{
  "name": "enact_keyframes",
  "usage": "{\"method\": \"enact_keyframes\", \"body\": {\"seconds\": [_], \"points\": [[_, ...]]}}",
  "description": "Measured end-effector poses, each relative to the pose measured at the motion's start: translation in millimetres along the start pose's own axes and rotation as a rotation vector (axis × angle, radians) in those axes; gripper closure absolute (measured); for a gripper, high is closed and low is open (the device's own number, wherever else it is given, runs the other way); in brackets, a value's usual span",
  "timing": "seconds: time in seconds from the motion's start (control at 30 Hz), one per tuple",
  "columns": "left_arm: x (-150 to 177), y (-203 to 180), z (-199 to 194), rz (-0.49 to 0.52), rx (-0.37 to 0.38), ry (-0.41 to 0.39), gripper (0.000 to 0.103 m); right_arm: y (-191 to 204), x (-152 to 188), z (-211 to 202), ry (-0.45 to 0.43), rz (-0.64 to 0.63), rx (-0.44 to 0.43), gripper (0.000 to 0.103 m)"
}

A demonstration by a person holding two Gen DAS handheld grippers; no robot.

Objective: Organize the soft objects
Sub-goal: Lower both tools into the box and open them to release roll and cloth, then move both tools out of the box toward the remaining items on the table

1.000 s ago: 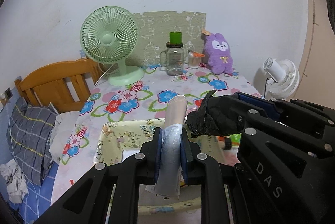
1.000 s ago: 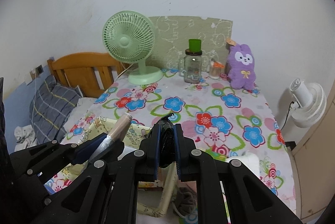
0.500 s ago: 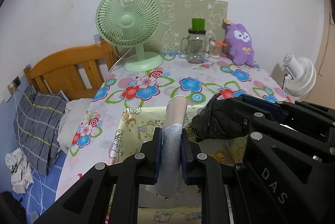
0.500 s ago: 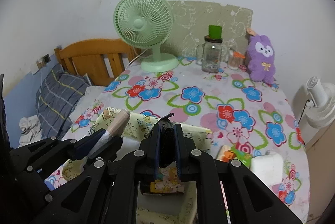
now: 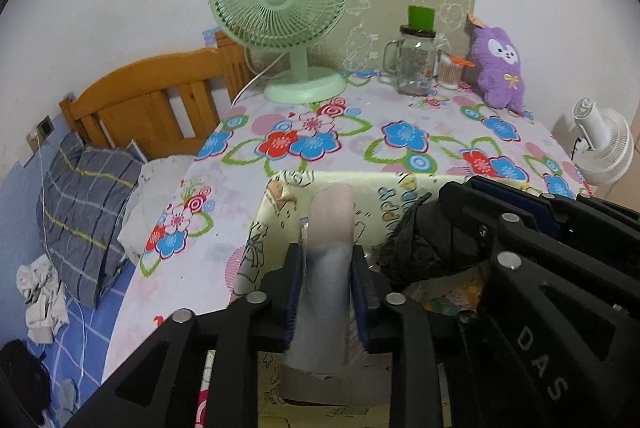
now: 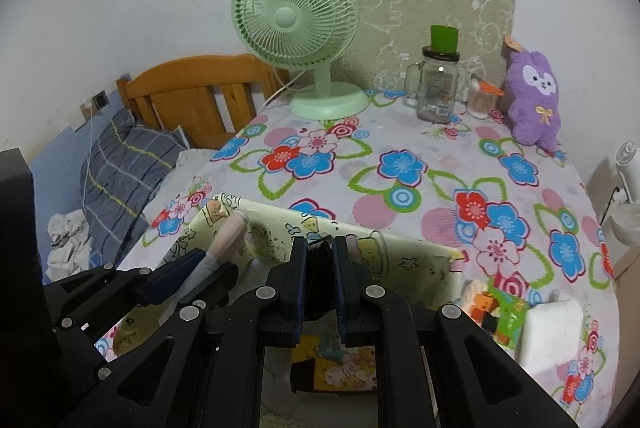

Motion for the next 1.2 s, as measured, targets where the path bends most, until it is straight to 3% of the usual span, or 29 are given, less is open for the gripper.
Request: {"method": "enact_keyframes", "body": {"seconds": [0.2,0.27,0.33,0.53,0.77,1.2], "points": [[5.4,0.9,12.1,-0.006,-0.007,0.025,0.066,-0.6,4.5,17.4,0.027,-0.008,0.025,0.083],[5.7,0.1,11.6,-0.004,-0.007,0.024,0.065,-2.4,6.0,20.3,0.041,-0.016,0.039,0.069],[5.6,-1.3,11.8,-0.003,-0.001,0.026,0.062,-7.1,7.5,21.8,0.060,0.003,0.040,0.039],[6.3,-7.5,7.5,0.013,0.017,0.017,0.038,-16.1,8.0,13.1,0.035,0.026,0.080,0.020],[4.4,-18.0,-4.5,0.030,0.026,-0.007,0.020,-22.5,9.7,-1.0,0.006,0.010,0.123,0.016],[5.2,-46.5,-38.2,0.053,0.061,-0.066,0.014,-37.4,16.1,-44.4,-0.078,-0.005,0.165,0.013]]}}
Point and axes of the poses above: each gripper's, at about its wrist camera, not at the fingertips, and z roughly the way its jaws point, y to its left, x to its underside, the point moved 6 cm from there along z, roughly the way its jaws point, and after that the axes turned 10 degrees about y, right-handed, at the moved point
